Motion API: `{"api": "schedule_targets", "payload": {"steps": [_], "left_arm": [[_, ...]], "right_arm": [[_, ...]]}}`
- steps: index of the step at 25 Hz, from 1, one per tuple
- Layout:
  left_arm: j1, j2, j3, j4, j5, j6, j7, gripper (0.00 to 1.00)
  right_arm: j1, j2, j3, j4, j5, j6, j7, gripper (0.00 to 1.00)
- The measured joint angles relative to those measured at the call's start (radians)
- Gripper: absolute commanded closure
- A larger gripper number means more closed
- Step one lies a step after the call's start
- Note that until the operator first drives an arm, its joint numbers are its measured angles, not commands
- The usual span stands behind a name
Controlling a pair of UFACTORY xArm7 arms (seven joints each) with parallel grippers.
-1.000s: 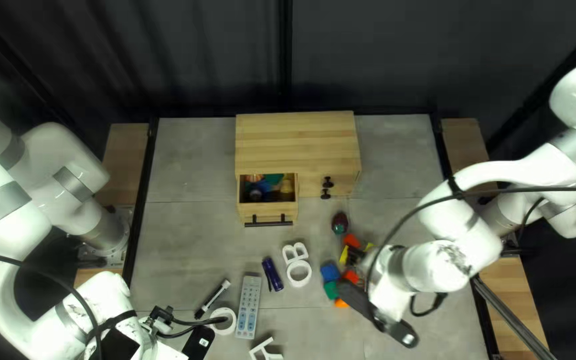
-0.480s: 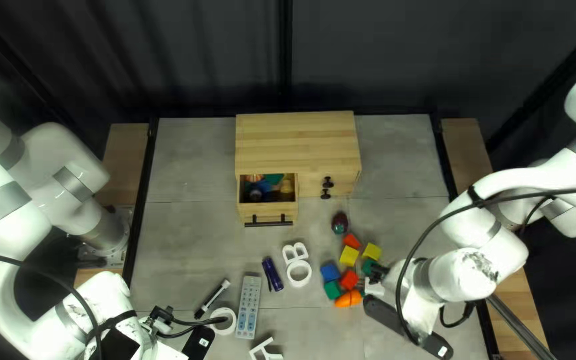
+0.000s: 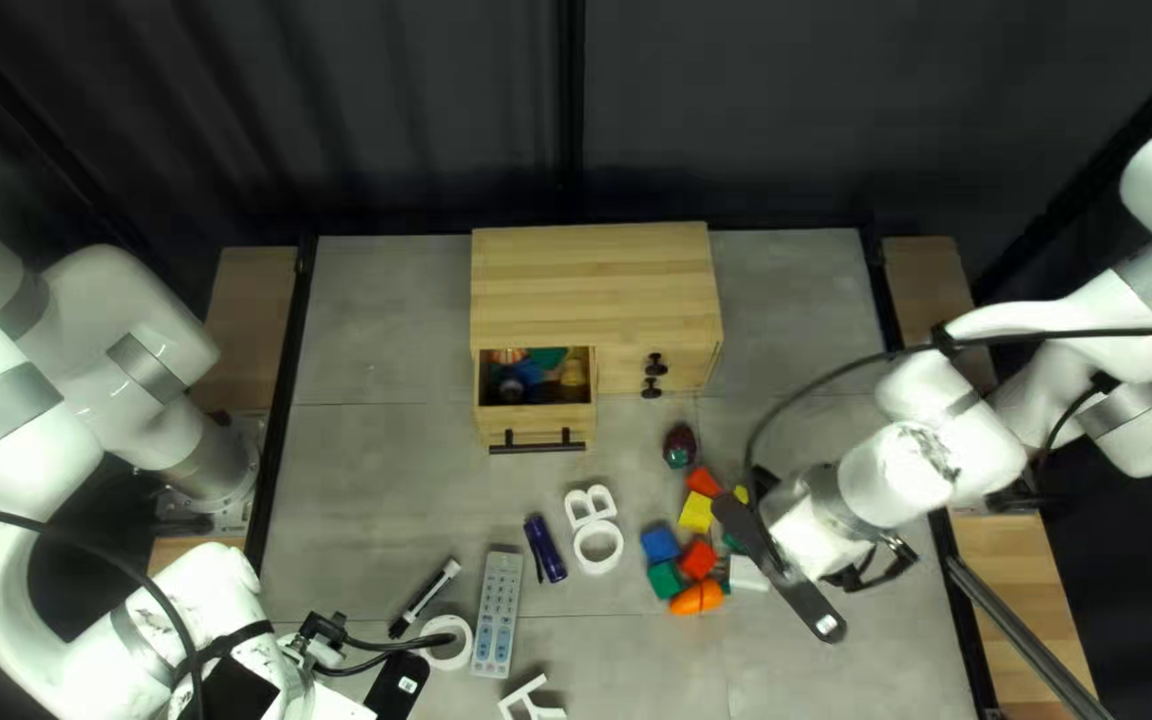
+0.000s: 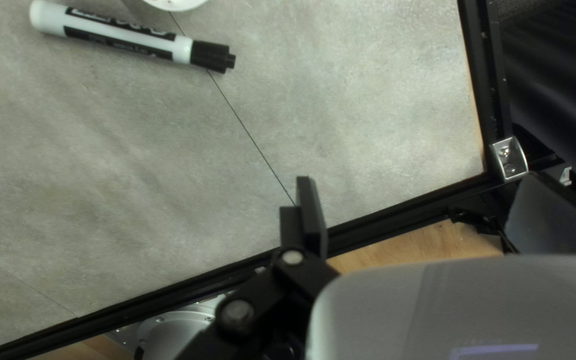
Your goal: Open drawers and place objects into drawer and close
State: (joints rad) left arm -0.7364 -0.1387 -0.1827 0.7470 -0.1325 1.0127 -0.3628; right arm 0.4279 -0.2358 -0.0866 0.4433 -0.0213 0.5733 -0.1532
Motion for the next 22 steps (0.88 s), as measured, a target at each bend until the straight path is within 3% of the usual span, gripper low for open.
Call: {"api": "schedule_targets", "payload": {"steps": [4, 11, 22], "left_arm": [[0.0, 0.0, 0.0, 0.0, 0.0, 0.0, 0.0, 0.0], [0.0, 0.0, 0.0, 0.0, 0.0, 0.0, 0.0, 0.0], [0.0, 0.0, 0.0, 0.0, 0.0, 0.0, 0.0, 0.0]], "right_arm": [[-0.012, 0.012, -0.028, 0.011, 0.026, 0.031, -0.018, 0.0], [-0.057, -0.036, -0.046, -0.046, -0.026, 0.045, -0.018, 0.0], [-0.1, 0.073, -0.031, -0.032, -0.163, -0.006, 0.048, 0.0]]}}
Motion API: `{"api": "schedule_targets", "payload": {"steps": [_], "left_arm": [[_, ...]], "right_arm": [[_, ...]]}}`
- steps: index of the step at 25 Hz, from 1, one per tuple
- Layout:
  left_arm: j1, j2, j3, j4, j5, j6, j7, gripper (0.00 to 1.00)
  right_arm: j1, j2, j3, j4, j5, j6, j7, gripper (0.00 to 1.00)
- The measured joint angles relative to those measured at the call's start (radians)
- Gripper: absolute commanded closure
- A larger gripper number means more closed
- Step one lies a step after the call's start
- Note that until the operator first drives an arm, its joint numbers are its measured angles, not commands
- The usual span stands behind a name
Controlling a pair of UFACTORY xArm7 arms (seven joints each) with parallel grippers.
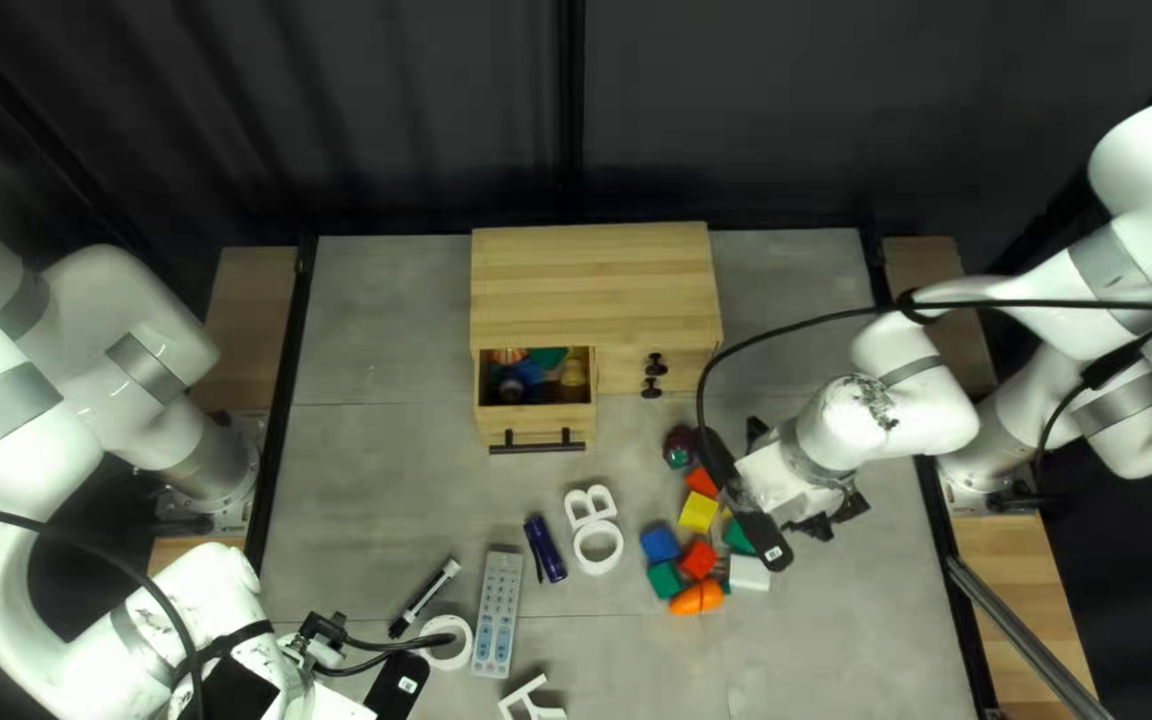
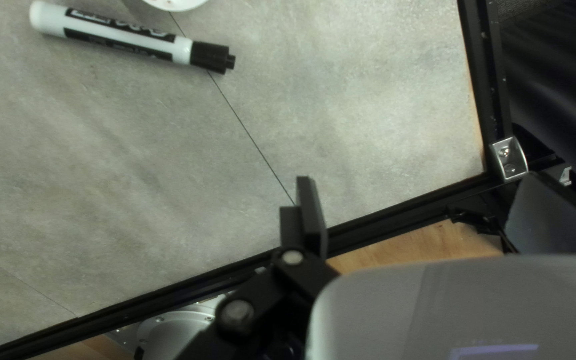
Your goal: Open drawers and place objects into drawer and close
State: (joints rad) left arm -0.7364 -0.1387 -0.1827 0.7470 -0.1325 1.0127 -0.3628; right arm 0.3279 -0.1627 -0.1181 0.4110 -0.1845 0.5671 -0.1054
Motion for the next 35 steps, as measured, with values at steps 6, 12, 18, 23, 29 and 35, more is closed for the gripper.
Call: {"api": "schedule_targets", "payload": {"steps": [6, 12, 18, 23, 29, 35], "left_arm": [[0.0, 0.0, 0.0, 0.0, 0.0, 0.0, 0.0, 0.0], [0.0, 0.0, 0.0, 0.0, 0.0, 0.0, 0.0, 0.0], [0.0, 0.0, 0.0, 0.0, 0.0, 0.0, 0.0, 0.0], [0.0, 0.0, 0.0, 0.0, 0.0, 0.0, 0.0, 0.0], [0.0, 0.0, 0.0, 0.0, 0.0, 0.0, 0.0, 0.0], [0.0, 0.0, 0.0, 0.0, 0.0, 0.0, 0.0, 0.0]], "right_arm": [[-0.01, 0.056, 0.009, 0.02, -0.073, -0.023, 0.034, 0.0], [-0.006, 0.109, 0.014, 0.053, -0.085, -0.036, 0.014, 0.0], [0.005, 0.133, 0.021, 0.067, -0.056, -0.031, -0.029, 0.01], [0.01, 0.14, 0.023, 0.076, -0.029, -0.021, -0.059, 0.39], [0.014, 0.159, 0.026, 0.085, -0.015, -0.027, -0.071, 0.93], [0.019, 0.154, 0.032, 0.088, -0.007, -0.017, -0.072, 0.93]]}}
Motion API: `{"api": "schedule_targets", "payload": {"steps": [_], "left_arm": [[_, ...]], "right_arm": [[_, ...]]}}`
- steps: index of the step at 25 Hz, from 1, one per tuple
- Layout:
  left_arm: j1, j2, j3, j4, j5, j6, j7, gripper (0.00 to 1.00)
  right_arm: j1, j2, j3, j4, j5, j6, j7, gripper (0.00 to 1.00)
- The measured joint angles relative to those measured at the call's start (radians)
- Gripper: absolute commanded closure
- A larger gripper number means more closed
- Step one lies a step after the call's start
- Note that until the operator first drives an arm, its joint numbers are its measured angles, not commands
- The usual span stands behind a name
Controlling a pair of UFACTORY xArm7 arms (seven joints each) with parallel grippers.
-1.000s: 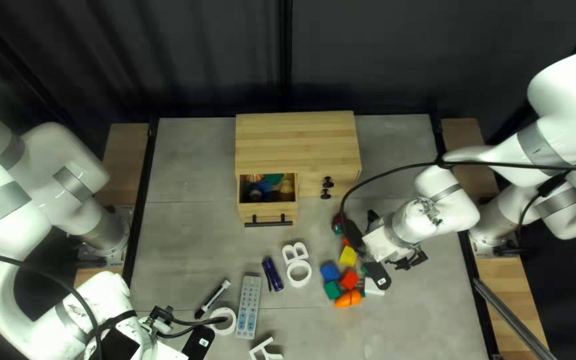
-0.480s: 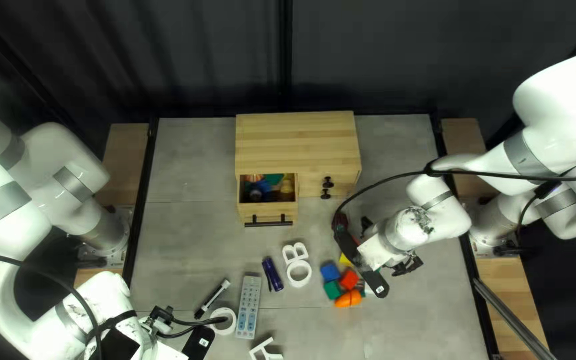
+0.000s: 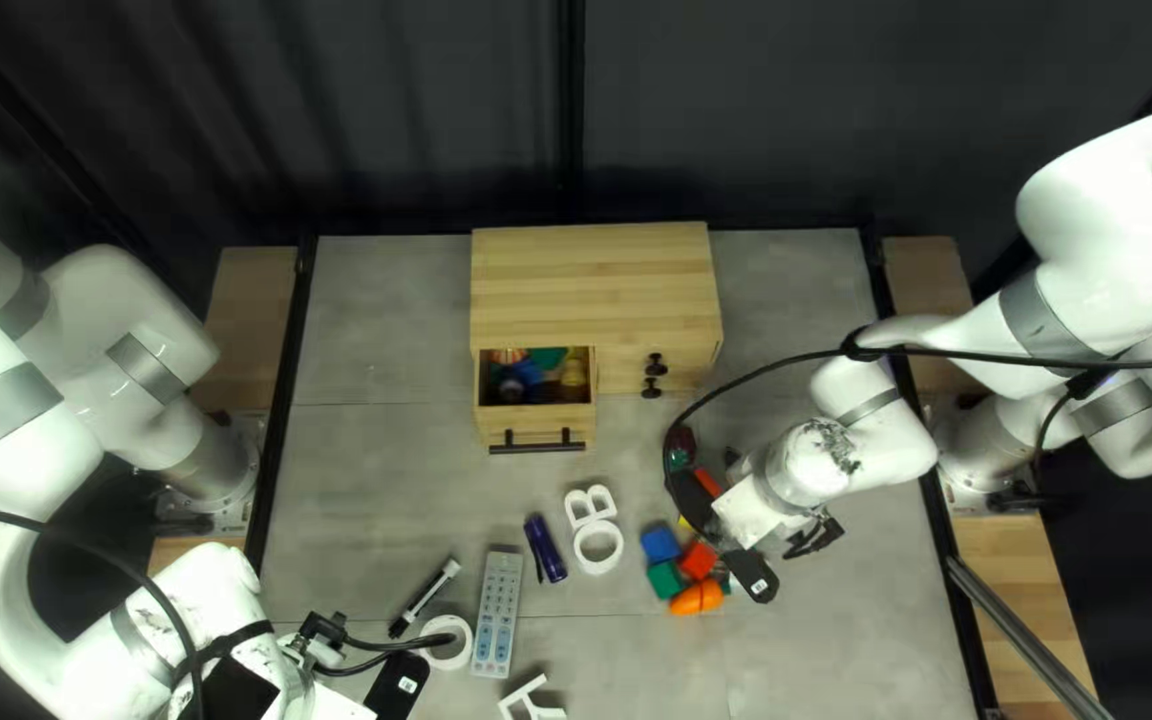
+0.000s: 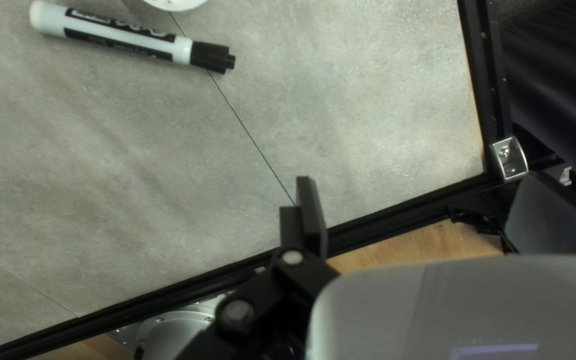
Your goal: Open drawers and place objects into drawer and close
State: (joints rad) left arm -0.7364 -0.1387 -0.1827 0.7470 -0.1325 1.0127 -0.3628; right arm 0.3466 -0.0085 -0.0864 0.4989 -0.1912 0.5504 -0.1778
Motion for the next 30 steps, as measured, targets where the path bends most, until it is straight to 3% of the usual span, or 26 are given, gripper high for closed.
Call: {"api": "schedule_targets", "payload": {"steps": [4, 7, 12, 15, 24, 30], "left_arm": [[0.0, 0.0, 0.0, 0.0, 0.0, 0.0, 0.0, 0.0], [0.0, 0.0, 0.0, 0.0, 0.0, 0.0, 0.0, 0.0], [0.0, 0.0, 0.0, 0.0, 0.0, 0.0, 0.0, 0.0], [0.0, 0.0, 0.0, 0.0, 0.0, 0.0, 0.0, 0.0], [0.0, 0.0, 0.0, 0.0, 0.0, 0.0, 0.0, 0.0], [0.0, 0.0, 0.0, 0.0, 0.0, 0.0, 0.0, 0.0]], "right_arm": [[0.008, -0.041, 0.008, 0.025, 0.009, 0.08, 0.007, 0.95], [0.012, -0.091, 0.017, 0.077, 0.013, 0.199, 0.019, 0.96], [0.003, -0.168, 0.032, 0.228, -0.013, 0.403, 0.061, 0.96], [-0.015, -0.165, 0.032, 0.329, -0.057, 0.459, 0.091, 0.97], [-0.064, 0.043, -0.001, 0.638, -0.19, 0.466, 0.144, 0.96], [-0.096, 0.167, -0.036, 0.722, -0.267, 0.35, 0.126, 0.97]]}}
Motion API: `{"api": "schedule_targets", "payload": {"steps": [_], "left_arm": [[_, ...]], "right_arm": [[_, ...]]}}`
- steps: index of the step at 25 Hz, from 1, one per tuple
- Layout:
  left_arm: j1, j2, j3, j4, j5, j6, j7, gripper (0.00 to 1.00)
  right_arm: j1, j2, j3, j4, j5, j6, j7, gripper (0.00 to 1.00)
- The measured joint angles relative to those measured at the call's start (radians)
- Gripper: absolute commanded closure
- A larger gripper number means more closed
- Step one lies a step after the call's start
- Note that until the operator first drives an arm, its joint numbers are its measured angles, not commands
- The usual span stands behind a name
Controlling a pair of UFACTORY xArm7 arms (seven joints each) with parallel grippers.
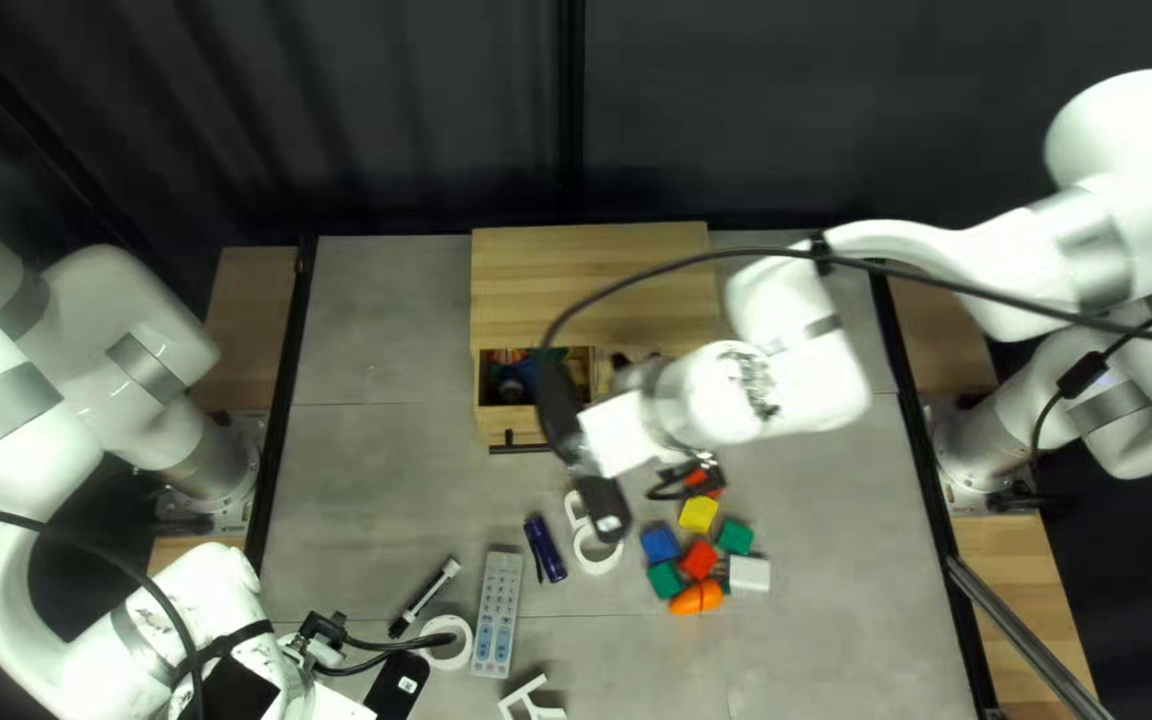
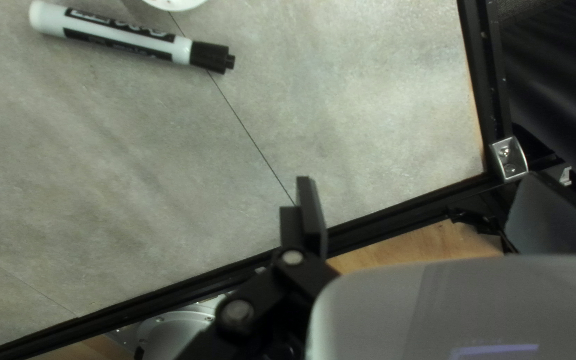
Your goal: Open drawers and place objects into drawer and close
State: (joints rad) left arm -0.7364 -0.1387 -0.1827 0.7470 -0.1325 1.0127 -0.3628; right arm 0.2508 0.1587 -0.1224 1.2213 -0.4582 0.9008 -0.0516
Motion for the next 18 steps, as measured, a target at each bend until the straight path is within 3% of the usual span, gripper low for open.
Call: {"api": "schedule_targets", "payload": {"steps": [7, 9, 10, 11, 12, 18], "left_arm": [[0.0, 0.0, 0.0, 0.0, 0.0, 0.0, 0.0, 0.0], [0.0, 0.0, 0.0, 0.0, 0.0, 0.0, 0.0, 0.0], [0.0, 0.0, 0.0, 0.0, 0.0, 0.0, 0.0, 0.0], [0.0, 0.0, 0.0, 0.0, 0.0, 0.0, 0.0, 0.0], [0.0, 0.0, 0.0, 0.0, 0.0, 0.0, 0.0, 0.0], [0.0, 0.0, 0.0, 0.0, 0.0, 0.0, 0.0, 0.0]], "right_arm": [[-0.026, 0.043, -0.024, 0.018, -0.035, -0.062, -0.018, 0.94], [-0.031, 0.04, -0.031, 0.002, -0.044, -0.083, -0.011, 0.89], [-0.033, 0.039, -0.034, -0.004, -0.048, -0.09, -0.006, 0.37], [-0.034, 0.038, -0.036, -0.008, -0.052, -0.097, -0.001, 0.24], [-0.035, 0.038, -0.037, -0.011, -0.053, -0.101, 0.002, 0.0], [-0.034, 0.025, -0.043, -0.027, -0.069, -0.122, 0.037, 0.0]]}}
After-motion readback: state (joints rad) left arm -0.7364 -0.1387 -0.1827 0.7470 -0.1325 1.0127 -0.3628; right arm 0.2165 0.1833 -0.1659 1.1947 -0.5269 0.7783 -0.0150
